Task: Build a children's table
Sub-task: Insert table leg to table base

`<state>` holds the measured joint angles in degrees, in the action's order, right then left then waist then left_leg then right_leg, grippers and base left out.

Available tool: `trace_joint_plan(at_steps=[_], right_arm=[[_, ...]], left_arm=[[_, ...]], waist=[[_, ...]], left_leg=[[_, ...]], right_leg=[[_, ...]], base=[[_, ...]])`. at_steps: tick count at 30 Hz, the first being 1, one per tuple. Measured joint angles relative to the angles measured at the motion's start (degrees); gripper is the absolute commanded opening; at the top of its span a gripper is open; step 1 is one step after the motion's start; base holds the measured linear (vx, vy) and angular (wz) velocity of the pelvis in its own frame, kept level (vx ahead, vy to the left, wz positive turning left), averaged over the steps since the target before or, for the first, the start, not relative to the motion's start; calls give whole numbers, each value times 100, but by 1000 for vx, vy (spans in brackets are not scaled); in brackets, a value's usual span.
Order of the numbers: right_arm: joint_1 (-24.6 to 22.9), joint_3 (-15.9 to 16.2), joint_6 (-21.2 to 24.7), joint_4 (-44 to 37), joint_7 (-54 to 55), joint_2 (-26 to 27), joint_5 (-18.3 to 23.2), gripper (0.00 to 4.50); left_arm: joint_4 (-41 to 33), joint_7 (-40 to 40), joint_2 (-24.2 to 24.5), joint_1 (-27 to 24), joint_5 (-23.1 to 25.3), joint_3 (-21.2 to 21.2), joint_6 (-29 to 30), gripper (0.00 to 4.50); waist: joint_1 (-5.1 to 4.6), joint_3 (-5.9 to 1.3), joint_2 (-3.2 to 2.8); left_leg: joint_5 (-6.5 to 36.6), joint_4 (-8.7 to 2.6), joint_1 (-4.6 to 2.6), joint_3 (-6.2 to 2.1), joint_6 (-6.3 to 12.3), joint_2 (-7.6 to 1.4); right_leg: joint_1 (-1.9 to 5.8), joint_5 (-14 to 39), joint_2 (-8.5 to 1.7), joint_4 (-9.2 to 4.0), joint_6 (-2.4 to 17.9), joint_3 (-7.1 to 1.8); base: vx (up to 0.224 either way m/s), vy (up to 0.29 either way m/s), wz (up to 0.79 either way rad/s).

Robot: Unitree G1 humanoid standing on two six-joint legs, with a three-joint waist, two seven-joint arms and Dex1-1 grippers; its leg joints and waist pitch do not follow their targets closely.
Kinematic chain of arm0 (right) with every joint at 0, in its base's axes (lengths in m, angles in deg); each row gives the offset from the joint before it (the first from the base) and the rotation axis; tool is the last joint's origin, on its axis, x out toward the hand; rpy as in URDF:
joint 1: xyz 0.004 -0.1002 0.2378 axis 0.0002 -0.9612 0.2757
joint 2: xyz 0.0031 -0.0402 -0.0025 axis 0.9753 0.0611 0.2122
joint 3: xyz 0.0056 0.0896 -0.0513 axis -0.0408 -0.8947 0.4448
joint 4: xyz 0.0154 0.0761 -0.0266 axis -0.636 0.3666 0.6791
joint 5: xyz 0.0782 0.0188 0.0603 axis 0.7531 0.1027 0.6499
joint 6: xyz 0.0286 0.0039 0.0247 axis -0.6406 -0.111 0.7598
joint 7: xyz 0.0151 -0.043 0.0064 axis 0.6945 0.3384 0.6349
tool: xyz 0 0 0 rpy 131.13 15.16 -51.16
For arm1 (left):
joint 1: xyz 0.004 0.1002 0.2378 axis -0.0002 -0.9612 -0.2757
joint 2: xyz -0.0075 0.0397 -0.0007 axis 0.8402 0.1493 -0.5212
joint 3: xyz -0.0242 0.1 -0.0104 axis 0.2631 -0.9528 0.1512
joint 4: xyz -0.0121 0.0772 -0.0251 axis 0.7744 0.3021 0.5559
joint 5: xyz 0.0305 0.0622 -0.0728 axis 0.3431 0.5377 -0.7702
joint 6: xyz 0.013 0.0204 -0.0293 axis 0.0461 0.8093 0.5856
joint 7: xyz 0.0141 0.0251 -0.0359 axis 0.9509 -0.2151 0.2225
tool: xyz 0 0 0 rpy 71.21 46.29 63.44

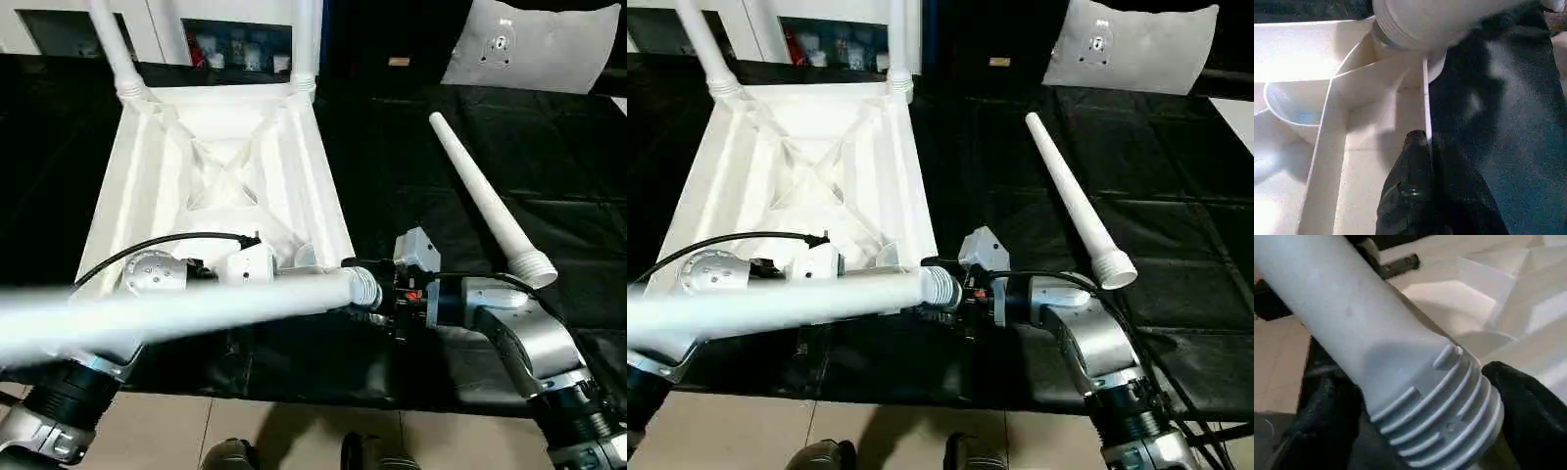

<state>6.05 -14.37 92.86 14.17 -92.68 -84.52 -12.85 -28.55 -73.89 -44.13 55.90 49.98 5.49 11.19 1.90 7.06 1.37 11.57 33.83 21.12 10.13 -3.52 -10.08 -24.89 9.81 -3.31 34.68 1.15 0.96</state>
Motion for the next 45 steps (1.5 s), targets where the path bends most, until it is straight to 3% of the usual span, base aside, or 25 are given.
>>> trace_joint_plan(at_steps=[6, 14, 25, 33, 38, 39, 41, 43, 45], right_arm=[[-97, 142, 4, -94, 3, 26, 13, 340], [-110, 119, 123, -105, 105, 103, 69, 334], [-255, -862, 1196, 179, 1117, 738, 964, 331], [-327, -1258, 1647, 195, 1346, 980, 1470, 330], [-206, -1654, 1741, 214, 1523, 1184, 1920, 330], [-150, -1735, 1754, 197, 1579, 1217, 2034, 330], [-101, -1888, 1792, 105, 1617, 1251, 2173, 330], [-66, -2020, 1819, -3, 1659, 1313, 2333, 330], [-47, -2032, 1835, -37, 1671, 1342, 2404, 330]], left_arm=[[-52, 3, 27, 0, 5, -8, 29, 0], [-53, 6, 47, -1, 1, 8, 29, 0], [-49, 132, 9, -26, -11, 26, 22, 0], [-41, 247, -19, -78, -5, 59, -46, 0], [287, 756, -297, -46, 171, 94, -510, 0], [343, 775, -341, -26, 153, 141, -469, 43], [364, 758, -375, -22, -6, 245, -309, 54], [229, 641, -431, -15, -464, 528, -168, 58], [73, 522, -415, 35, -763, 749, -73, 91]], waist=[[-1, 1, -1], [-11, 1, -1], [9, 3, -10], [7, 2, -11], [-7, 0, -16], [-21, -1, -18], [-32, -3, -23], [-15, -4, -22], [-5, -13, -37]], left_leg=[[0, 0, 3, 0, 0, 1], [5, -1, 2, 0, -7, 0], [2, 1, 0, -2, -15, 1], [-8, 2, -5, -5, -31, 1], [-12, 9, -6, -6, -34, 0], [-13, 10, -9, -6, -36, 0], [-15, 9, -9, -6, -39, -3], [-18, 9, -8, -7, -45, -14], [-19, 9, -12, -7, -45, -14]], right_leg=[[-1, 0, -1, -3, 0, -1], [-1, 0, 0, -2, 0, 0], [0, -1, 0, 4, 1, 0], [-1, -1, 0, 18, 1, 0], [-1, -4, 0, 29, 2, 0], [-3, -5, 0, 32, 2, 0], [-7, -6, 3, 38, 2, 1], [-8, -6, 10, 41, 2, 6], [-5, -6, 10, 43, 2, 7]], base=[[0, 0, 0], [0, 0, 0], [0, 0, 0], [0, 0, 0], [0, 0, 0], [0, 0, 0], [0, 0, 0], [0, 0, 0], [0, 0, 0]])
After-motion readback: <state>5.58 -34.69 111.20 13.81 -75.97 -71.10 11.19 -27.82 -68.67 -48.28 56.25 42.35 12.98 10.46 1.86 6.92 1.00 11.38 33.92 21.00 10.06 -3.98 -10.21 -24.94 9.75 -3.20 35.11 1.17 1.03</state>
